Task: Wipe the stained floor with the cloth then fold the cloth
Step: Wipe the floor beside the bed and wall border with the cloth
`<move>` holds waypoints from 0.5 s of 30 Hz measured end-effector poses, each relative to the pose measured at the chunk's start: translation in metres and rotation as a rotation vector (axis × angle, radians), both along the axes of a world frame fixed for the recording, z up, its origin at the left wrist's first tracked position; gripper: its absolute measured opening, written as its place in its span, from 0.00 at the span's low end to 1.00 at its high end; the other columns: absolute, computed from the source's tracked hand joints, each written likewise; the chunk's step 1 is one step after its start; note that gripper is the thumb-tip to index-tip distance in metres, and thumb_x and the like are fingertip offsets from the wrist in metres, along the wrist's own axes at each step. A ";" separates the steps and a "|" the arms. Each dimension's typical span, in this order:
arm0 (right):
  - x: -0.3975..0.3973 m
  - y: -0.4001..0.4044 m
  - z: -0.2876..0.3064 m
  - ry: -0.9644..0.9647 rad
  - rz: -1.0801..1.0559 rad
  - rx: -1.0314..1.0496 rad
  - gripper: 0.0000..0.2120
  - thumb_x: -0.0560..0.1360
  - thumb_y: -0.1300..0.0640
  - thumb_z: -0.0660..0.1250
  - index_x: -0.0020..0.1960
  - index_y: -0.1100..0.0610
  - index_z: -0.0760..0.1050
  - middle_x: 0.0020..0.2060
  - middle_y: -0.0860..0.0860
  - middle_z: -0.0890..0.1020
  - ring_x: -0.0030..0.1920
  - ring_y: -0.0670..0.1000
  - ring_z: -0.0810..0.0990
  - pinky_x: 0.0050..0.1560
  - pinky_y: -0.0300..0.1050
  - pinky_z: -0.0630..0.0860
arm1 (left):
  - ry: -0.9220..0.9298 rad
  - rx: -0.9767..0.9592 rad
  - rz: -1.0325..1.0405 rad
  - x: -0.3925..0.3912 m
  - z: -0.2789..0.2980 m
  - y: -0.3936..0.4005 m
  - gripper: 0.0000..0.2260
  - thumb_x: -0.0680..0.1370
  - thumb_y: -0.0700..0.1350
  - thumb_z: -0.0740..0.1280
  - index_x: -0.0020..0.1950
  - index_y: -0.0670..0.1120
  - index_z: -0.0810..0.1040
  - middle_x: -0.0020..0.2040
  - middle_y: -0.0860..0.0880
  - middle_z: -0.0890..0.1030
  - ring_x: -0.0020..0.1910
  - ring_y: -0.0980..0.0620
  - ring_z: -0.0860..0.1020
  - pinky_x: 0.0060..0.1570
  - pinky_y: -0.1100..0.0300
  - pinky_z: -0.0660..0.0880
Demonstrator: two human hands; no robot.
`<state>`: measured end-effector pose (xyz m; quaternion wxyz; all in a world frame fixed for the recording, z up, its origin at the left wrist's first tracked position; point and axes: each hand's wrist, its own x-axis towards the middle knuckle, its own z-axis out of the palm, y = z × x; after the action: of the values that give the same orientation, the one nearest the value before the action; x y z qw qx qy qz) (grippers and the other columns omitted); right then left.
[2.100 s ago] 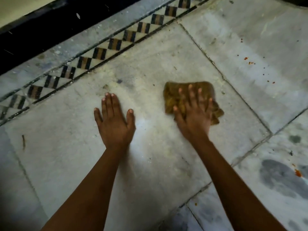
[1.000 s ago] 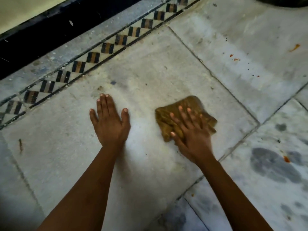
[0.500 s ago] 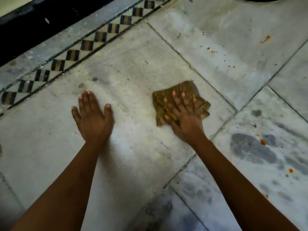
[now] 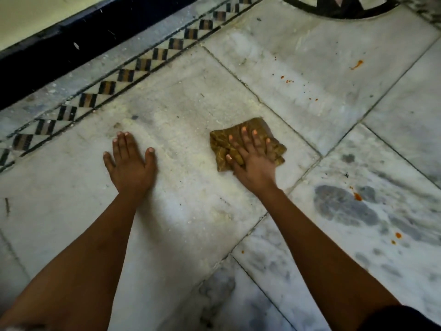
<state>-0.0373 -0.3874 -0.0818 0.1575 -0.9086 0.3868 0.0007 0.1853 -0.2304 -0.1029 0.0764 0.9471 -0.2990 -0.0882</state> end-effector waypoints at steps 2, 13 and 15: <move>-0.006 0.014 0.012 -0.105 0.013 0.134 0.31 0.75 0.35 0.42 0.74 0.47 0.58 0.76 0.49 0.55 0.76 0.51 0.47 0.73 0.51 0.38 | 0.098 -0.038 0.034 -0.001 0.014 -0.003 0.28 0.81 0.57 0.47 0.77 0.44 0.49 0.78 0.44 0.48 0.76 0.48 0.46 0.73 0.47 0.40; -0.066 0.061 0.095 -0.847 -0.696 1.187 0.15 0.79 0.49 0.57 0.57 0.58 0.75 0.53 0.55 0.80 0.51 0.54 0.79 0.46 0.43 0.77 | 0.284 -0.369 -0.229 -0.088 0.118 -0.019 0.21 0.82 0.54 0.51 0.69 0.46 0.70 0.75 0.46 0.62 0.74 0.48 0.59 0.70 0.55 0.56; -0.080 0.053 0.104 -0.934 -0.777 1.207 0.20 0.79 0.48 0.57 0.64 0.59 0.72 0.57 0.57 0.79 0.54 0.57 0.79 0.49 0.48 0.78 | 0.282 -0.371 -0.342 -0.104 0.138 -0.028 0.21 0.82 0.54 0.52 0.69 0.46 0.71 0.73 0.46 0.65 0.73 0.48 0.61 0.69 0.55 0.57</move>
<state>-0.1174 -0.3348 0.0221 0.7465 -0.3792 0.4997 -0.2220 0.0811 -0.2582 0.0349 0.2731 0.8313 -0.4517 -0.1744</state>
